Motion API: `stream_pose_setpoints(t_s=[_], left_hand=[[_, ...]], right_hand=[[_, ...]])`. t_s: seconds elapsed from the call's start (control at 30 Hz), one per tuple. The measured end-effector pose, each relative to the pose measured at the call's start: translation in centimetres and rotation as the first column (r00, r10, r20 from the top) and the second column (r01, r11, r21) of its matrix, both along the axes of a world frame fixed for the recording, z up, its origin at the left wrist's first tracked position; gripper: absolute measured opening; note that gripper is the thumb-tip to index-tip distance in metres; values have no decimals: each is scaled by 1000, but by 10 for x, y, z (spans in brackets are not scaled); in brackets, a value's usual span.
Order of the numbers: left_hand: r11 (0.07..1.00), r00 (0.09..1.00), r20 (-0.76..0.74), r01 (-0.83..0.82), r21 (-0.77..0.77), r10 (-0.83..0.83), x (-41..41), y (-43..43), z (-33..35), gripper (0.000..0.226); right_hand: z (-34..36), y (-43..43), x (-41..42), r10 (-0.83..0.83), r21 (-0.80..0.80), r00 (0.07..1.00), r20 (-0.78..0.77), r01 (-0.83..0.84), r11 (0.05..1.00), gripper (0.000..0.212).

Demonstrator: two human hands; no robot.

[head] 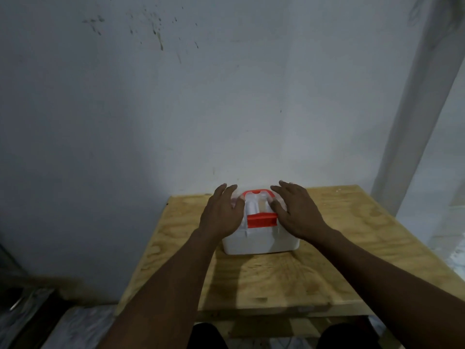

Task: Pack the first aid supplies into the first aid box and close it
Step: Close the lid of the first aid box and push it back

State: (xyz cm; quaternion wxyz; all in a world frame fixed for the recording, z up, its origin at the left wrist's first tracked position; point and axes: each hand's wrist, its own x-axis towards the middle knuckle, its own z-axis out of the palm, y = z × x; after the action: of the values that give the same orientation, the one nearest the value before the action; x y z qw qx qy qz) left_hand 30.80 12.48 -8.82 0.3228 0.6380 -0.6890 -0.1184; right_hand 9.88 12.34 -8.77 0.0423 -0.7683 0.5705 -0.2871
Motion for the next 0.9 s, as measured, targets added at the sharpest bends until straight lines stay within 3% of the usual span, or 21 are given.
stream_pose_setpoints(t_s=[0.3, 0.9], left_hand=[[1000, 999, -38, 18, -7, -18, 1, 0, 1, 54], [999, 996, -88, 0, -36, -4, -2, -1, 1, 49]], right_hand=[[16, 4, -11, 153, 141, 966, -208, -126, 982, 123], [11, 3, -10, 147, 122, 965, -216, -123, 985, 128]])
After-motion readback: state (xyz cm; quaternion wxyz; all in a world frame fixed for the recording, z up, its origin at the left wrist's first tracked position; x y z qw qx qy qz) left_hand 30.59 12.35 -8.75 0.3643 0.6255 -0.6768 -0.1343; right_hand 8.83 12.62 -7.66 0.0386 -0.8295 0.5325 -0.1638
